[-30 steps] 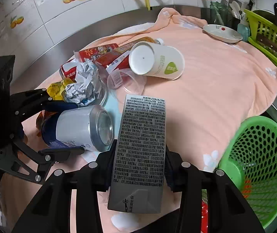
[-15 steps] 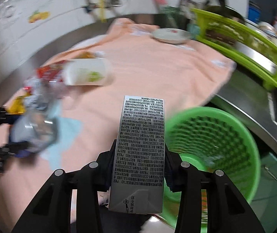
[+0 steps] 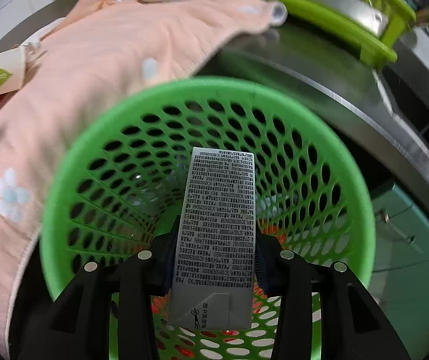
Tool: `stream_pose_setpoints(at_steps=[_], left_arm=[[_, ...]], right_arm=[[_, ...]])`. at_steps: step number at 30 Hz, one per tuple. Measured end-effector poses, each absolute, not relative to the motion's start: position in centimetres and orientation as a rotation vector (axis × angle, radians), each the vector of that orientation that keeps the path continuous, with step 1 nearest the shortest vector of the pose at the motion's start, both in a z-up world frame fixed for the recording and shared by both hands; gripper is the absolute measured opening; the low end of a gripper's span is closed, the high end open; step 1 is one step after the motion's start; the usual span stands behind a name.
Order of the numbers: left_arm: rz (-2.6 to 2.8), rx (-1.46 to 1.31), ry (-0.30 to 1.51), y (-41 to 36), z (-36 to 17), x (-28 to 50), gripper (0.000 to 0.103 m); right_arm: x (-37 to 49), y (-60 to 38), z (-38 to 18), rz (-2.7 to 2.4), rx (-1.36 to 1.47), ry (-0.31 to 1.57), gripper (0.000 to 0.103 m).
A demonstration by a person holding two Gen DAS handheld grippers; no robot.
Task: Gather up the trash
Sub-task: 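Carry both items to the green basket and open both tools to drop them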
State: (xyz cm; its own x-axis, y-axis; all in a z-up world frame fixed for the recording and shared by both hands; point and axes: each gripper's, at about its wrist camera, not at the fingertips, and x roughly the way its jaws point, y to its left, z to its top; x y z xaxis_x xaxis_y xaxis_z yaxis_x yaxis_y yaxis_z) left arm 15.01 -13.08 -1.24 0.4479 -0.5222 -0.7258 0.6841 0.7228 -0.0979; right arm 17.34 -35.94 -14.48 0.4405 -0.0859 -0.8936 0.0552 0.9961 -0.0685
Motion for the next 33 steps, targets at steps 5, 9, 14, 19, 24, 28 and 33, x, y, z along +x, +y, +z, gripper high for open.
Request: stream_pose_setpoints(at_steps=[5,9,14,19,24,28,33], left_arm=[[-0.805,0.199,0.839,-18.5,-2.2,16.3,0.06],[-0.819,0.181,0.88,-22.2,-3.8,17.3,0.06],[-0.801,0.172,0.93,-25.5,-6.0,18.6,0.06],[-0.765,0.195,0.984,-28.7,-8.6,19.4,0.06],[-0.752,0.209,1.043,-30.8,-10.9,19.7,0.06],[-0.732,0.227,1.08,-31.8,-12.3,19.7,0.062],[-0.723,0.239,1.093,-31.9,-12.7,19.5,0.064]], right_arm=[[17.0,-37.9,-15.2,-0.093,0.03,1.113,0.041],[16.4,-39.5,-14.6,-0.095,0.029,1.082,0.043],[14.4,-40.7,-12.2,-0.099,0.034,1.02,0.053],[12.1,-41.8,-9.4,-0.131,-0.001,0.94,0.068],[10.5,-42.6,-8.0,-0.143,-0.008,0.892,0.072],[9.6,-42.5,-7.3,-0.138,0.001,0.867,0.074],[9.1,-42.4,-7.1,-0.135,0.016,0.858,0.074]])
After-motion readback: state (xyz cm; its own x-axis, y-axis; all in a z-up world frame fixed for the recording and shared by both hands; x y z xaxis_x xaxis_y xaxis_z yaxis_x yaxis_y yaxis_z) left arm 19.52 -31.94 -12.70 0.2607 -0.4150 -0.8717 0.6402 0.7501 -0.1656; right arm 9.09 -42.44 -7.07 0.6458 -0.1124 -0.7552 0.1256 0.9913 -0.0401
